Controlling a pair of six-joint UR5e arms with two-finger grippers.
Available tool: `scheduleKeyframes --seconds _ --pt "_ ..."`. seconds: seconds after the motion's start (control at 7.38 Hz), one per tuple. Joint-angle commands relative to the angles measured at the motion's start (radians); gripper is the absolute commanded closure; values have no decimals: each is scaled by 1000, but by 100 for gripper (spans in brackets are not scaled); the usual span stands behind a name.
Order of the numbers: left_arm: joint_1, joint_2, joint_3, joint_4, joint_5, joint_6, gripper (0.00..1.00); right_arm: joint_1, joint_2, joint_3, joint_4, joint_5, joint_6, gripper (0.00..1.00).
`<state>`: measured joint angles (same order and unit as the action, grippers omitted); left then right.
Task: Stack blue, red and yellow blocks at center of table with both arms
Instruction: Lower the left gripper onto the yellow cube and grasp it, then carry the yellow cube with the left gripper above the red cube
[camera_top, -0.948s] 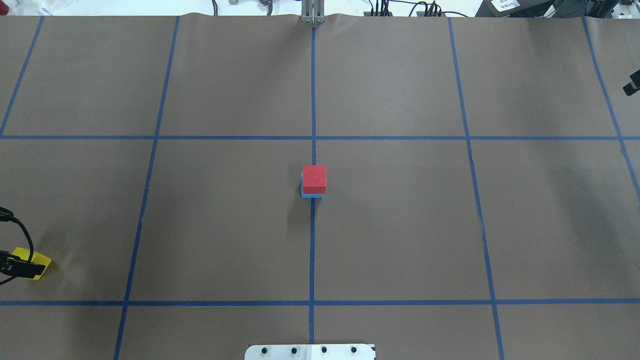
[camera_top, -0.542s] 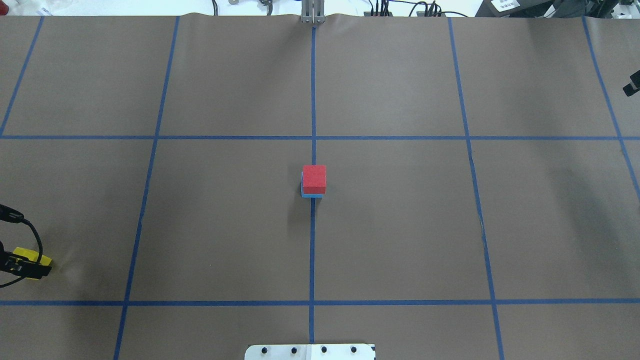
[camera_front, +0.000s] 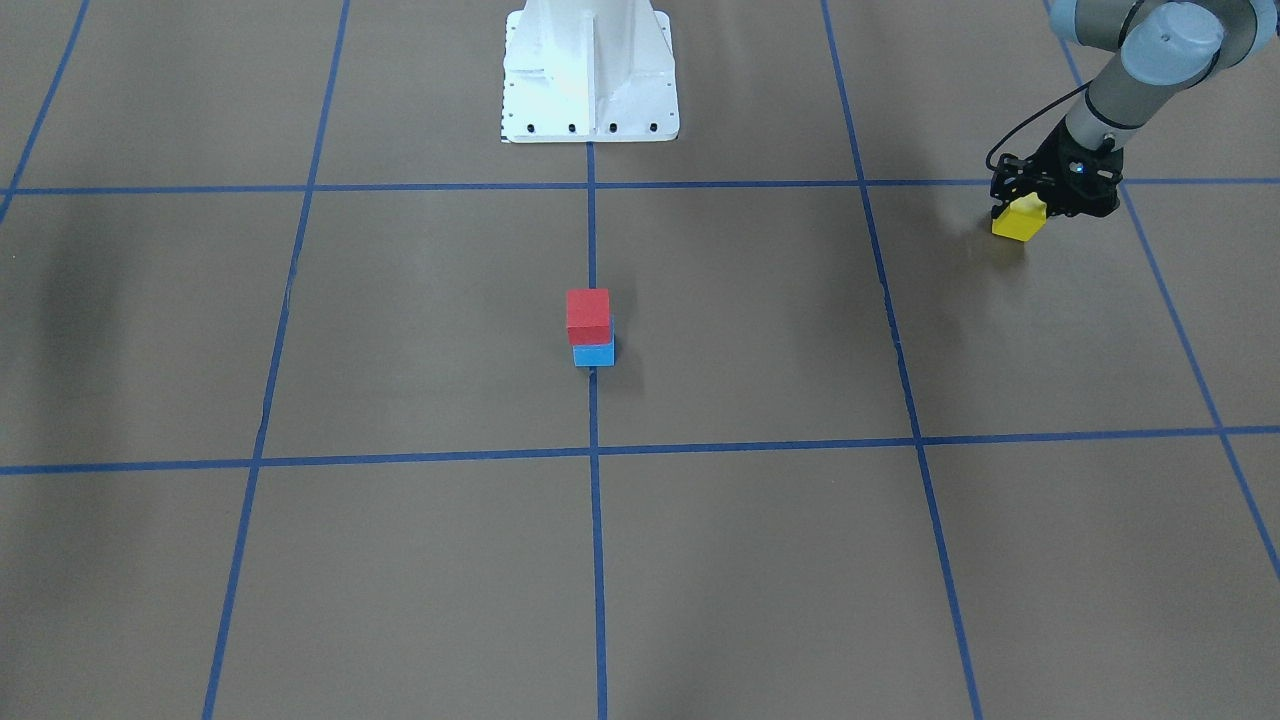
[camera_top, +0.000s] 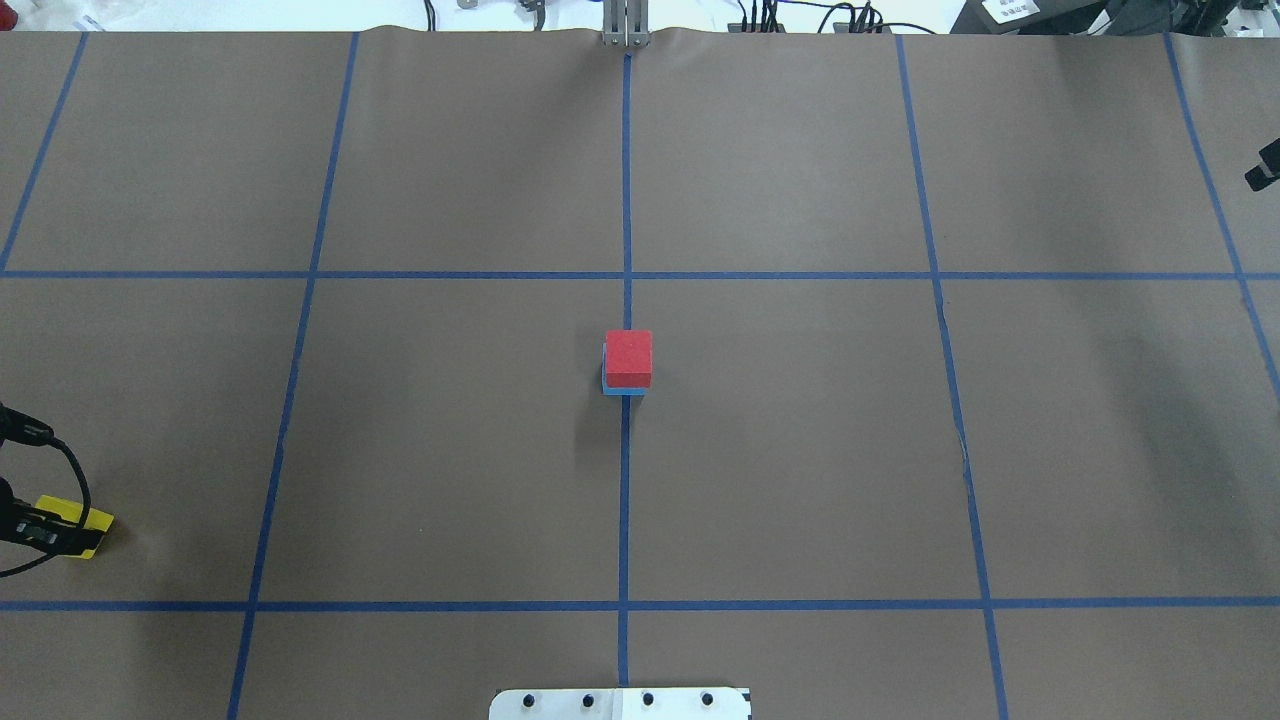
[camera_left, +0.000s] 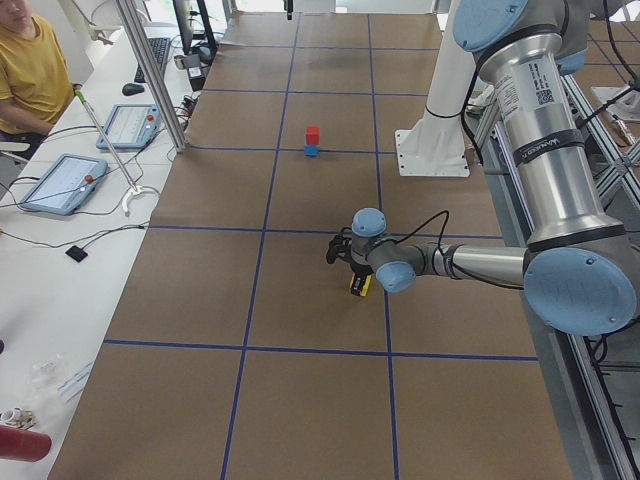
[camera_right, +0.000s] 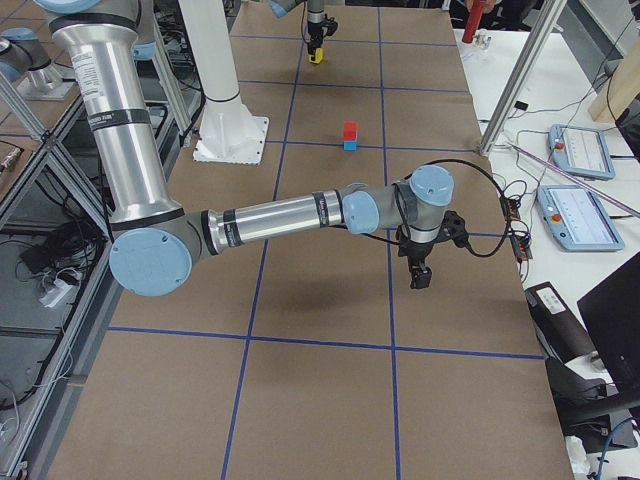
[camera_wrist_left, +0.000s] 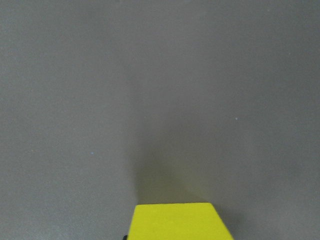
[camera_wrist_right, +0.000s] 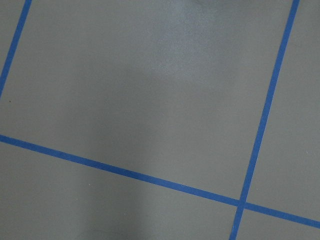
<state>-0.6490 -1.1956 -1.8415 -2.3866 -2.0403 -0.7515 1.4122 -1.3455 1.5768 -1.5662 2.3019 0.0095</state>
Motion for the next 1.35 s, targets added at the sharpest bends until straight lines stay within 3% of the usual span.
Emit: scheduleKeyframes --seconds 0.0,0.14,0.27,0.54,0.81,1.22 --pt "-59 -24 -66 79 -104 0 100 -1 0 3 0 1 1 0" --pt "-82 -123 -117 248 -104 0 100 1 0 3 0 2 1 0" --pt "-105 -301 -146 464 -100 -5 100 -1 0 5 0 2 4 0" --pt "-112 -610 -130 753 -52 -20 100 -1 0 5 0 2 7 0" --pt "-107 -859 -9 819 -31 -153 100 -1 0 3 0 2 9 0" --pt "-92 -1182 287 819 -26 -207 100 1 0 3 0 1 10 0"
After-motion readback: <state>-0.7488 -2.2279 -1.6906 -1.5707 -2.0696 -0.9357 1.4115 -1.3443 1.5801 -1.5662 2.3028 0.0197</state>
